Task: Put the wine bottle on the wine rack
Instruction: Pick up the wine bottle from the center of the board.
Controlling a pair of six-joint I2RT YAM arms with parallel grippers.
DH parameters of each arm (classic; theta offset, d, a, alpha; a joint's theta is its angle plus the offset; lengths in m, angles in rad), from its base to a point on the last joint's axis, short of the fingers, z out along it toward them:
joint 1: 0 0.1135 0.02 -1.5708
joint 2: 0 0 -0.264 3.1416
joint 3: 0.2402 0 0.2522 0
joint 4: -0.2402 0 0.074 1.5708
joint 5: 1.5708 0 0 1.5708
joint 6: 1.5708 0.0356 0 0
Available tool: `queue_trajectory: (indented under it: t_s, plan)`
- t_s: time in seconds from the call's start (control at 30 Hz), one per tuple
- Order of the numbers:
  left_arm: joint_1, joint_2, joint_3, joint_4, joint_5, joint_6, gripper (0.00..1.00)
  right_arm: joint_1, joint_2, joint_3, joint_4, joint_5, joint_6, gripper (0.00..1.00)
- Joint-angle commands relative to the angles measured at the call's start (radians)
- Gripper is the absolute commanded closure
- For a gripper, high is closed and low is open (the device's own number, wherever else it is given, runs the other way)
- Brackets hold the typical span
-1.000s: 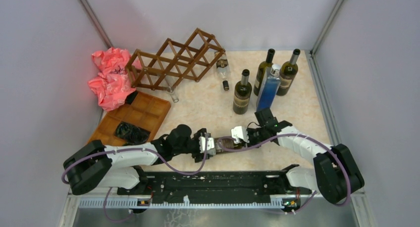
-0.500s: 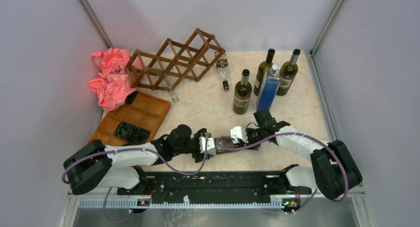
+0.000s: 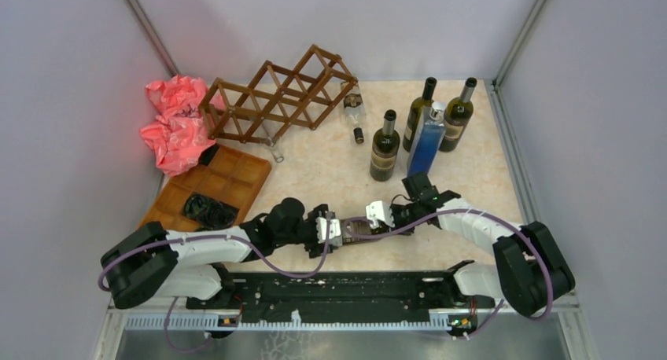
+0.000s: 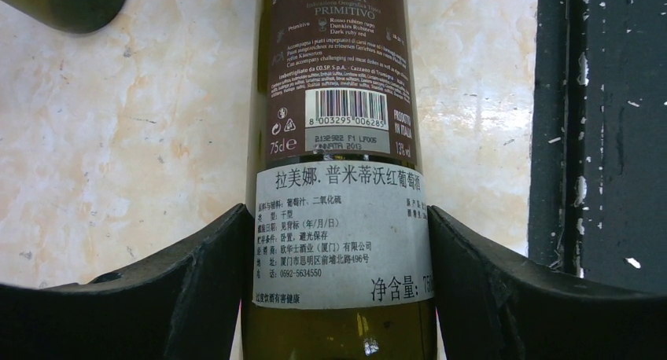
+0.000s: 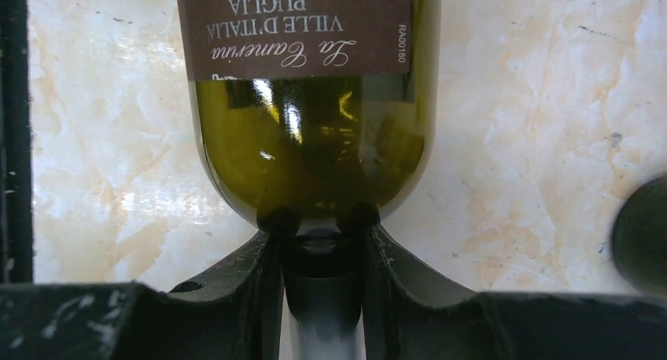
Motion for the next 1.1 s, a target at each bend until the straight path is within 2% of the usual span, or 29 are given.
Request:
queue_trajectory:
  t_s: [0.0,0.1,0.17,0.27,0.47,0.53,0.7,0.9,1.07]
  plan:
    - [-0.002,-0.012,0.002,0.079,-0.036,-0.025,0.69,0.012,0.009,0.057,-0.102,-0.030,0.101,1.00]
    - [-0.001,-0.017,-0.009,0.092,-0.044,-0.033,0.43,0.013,-0.006,0.084,-0.131,-0.063,0.147,1.00]
    - [-0.002,-0.023,-0.018,0.102,-0.051,-0.036,0.34,0.012,-0.022,0.088,-0.133,-0.081,0.174,1.00]
    - [-0.002,-0.036,-0.032,0.119,-0.066,-0.043,0.23,0.013,-0.053,0.085,-0.125,-0.094,0.197,1.00]
    - [-0.002,-0.077,-0.056,0.134,-0.091,-0.051,0.11,0.012,-0.087,0.082,-0.114,-0.097,0.229,1.00]
    - [-0.002,-0.095,-0.062,0.135,-0.098,-0.059,0.03,0.012,-0.090,0.082,-0.113,-0.095,0.235,1.00]
    - [-0.003,-0.159,-0.081,0.130,-0.121,-0.086,0.02,0.011,-0.102,0.084,-0.110,-0.094,0.252,1.00]
    - [-0.003,-0.307,-0.101,0.107,-0.176,-0.164,0.01,0.010,-0.115,0.086,-0.113,-0.096,0.264,1.00]
    - [-0.002,-0.467,-0.064,-0.003,-0.233,-0.273,0.01,0.009,-0.122,0.097,-0.117,-0.102,0.273,1.00]
